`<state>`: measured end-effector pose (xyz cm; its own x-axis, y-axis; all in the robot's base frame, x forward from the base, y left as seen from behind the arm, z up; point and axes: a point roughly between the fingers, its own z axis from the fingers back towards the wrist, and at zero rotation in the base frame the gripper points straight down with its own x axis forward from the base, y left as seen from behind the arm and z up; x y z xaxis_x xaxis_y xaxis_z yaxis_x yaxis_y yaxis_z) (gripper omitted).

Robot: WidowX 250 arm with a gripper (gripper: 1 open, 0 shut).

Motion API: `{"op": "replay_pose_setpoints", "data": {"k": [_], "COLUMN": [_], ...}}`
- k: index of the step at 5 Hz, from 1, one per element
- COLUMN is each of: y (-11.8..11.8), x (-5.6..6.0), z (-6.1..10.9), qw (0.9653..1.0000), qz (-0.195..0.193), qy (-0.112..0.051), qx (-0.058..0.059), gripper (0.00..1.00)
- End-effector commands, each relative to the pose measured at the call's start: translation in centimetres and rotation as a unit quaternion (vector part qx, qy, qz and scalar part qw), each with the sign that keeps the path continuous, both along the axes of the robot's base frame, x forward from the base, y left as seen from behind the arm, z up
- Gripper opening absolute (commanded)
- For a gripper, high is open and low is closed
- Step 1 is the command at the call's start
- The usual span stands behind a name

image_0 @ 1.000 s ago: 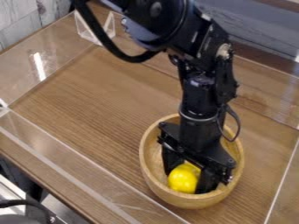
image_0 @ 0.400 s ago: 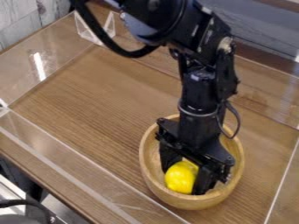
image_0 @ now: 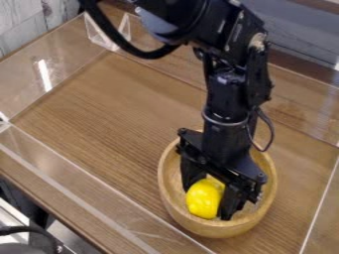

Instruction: Remove the lemon from inside the brown bowl and put it on the table

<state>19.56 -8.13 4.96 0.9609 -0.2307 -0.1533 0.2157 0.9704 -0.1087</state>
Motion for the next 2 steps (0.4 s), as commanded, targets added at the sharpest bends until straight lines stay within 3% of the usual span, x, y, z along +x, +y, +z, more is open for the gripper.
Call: {"op": "replay_pose_setpoints", "data": {"k": [1,2], "y": [-0.13,-0.02], "x": [1.1,1.08], "z": [1.88,2.41], "qw": [0.9994,0.9994], "qz": [-0.001,-0.002], "qy": [-0.034,-0.033], "qx": [-0.009,-0.008], "gripper": [0.0,0.0]}}
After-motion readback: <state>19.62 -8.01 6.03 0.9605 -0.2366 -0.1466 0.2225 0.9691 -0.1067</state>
